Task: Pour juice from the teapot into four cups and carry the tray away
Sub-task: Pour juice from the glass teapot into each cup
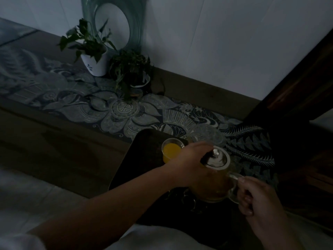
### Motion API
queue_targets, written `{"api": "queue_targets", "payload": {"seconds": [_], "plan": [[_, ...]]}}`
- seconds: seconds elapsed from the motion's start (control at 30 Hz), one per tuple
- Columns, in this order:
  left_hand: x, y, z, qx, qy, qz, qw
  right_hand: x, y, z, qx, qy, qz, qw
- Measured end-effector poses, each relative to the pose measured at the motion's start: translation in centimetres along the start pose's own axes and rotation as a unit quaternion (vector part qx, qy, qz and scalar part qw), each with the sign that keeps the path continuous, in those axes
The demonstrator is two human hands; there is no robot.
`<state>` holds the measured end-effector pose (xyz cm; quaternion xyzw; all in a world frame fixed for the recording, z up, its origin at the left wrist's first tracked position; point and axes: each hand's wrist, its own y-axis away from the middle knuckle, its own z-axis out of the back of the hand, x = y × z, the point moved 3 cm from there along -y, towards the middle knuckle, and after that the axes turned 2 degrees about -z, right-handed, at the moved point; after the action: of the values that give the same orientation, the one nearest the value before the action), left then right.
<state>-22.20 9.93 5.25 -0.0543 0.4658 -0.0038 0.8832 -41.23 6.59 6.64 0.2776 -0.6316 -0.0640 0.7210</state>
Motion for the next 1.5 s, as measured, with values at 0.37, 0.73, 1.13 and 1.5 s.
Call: {"api": "queue_targets", "payload": {"seconds": [0.37, 0.73, 1.13, 1.5], "plan": [[-2.8, -2.1, -2.5, -0.006, 0.031, -0.033, 0.999, 1.3, 0.0, 3.8, -0.035, 0.010, 0.027, 0.999], [-0.9, -2.1, -6.8, 0.019, 0.066, 0.002, 0.998, -0.5, -0.5, 5.5, -0.047, 0.053, 0.004, 0.997], [0.4, -1.9, -8.5, -0.014, 0.121, 0.040, 0.992, 0.4, -0.9, 5.4, -0.046, 0.124, -0.014, 0.991], [1.5, -2.2, -9.1, -0.012, 0.144, 0.061, 0.988, 1.0, -1.6, 4.9, -0.042, 0.156, -0.026, 0.986]]}}
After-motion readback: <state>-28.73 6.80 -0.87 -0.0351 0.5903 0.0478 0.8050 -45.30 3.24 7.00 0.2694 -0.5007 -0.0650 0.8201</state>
